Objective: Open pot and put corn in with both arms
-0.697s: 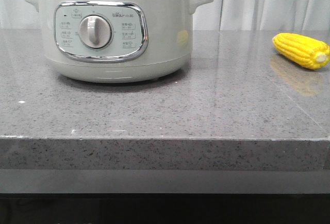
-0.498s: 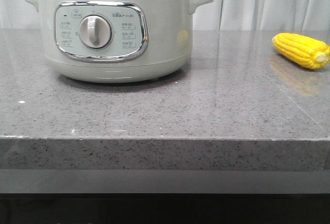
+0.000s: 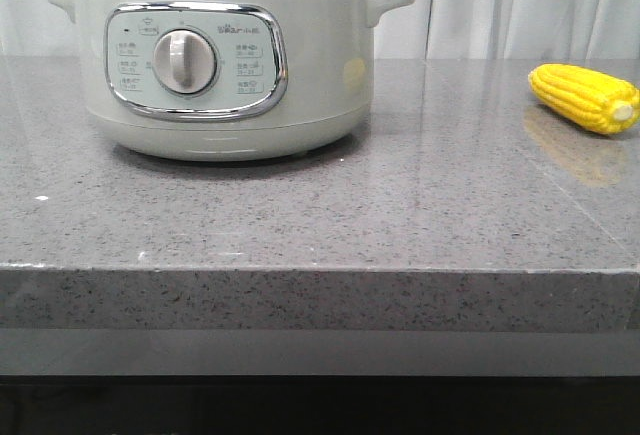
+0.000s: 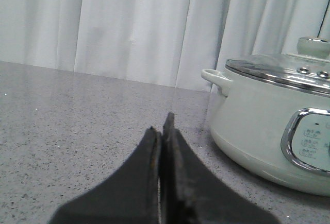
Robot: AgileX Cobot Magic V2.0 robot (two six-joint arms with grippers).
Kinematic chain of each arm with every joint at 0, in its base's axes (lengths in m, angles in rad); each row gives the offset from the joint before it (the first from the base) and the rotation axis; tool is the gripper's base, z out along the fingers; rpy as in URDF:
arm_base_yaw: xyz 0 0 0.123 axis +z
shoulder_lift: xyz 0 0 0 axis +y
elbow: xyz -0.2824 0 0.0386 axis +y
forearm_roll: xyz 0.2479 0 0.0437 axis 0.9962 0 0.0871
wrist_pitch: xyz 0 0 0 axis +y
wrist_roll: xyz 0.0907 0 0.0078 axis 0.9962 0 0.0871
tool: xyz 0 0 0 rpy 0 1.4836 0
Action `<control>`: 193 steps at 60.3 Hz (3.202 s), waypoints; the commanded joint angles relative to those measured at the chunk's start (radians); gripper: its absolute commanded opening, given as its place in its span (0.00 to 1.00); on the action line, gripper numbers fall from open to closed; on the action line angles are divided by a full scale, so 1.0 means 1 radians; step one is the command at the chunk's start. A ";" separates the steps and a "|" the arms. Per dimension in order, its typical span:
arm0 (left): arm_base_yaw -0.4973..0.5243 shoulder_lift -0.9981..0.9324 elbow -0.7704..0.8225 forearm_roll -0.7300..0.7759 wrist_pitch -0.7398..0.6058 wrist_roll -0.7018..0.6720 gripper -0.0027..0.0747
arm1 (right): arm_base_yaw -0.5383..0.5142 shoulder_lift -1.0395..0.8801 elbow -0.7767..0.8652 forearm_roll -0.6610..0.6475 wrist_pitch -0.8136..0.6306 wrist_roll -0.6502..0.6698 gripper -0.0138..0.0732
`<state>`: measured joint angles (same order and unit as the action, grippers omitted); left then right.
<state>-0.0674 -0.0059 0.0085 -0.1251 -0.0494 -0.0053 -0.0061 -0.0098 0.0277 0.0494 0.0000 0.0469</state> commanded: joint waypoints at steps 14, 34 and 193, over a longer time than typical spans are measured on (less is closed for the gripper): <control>-0.008 -0.016 0.010 -0.002 -0.106 -0.005 0.01 | -0.004 -0.021 -0.012 -0.009 -0.112 -0.011 0.03; -0.008 0.009 -0.218 -0.002 0.000 -0.005 0.01 | -0.004 -0.011 -0.180 -0.009 0.014 -0.011 0.03; -0.433 1.501 -1.399 -0.072 0.142 0.039 0.74 | -0.004 0.526 -0.716 -0.009 0.524 -0.029 0.80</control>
<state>-0.4976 1.4965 -1.3319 -0.1853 0.1793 0.0341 -0.0061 0.5042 -0.6599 0.0494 0.5971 0.0239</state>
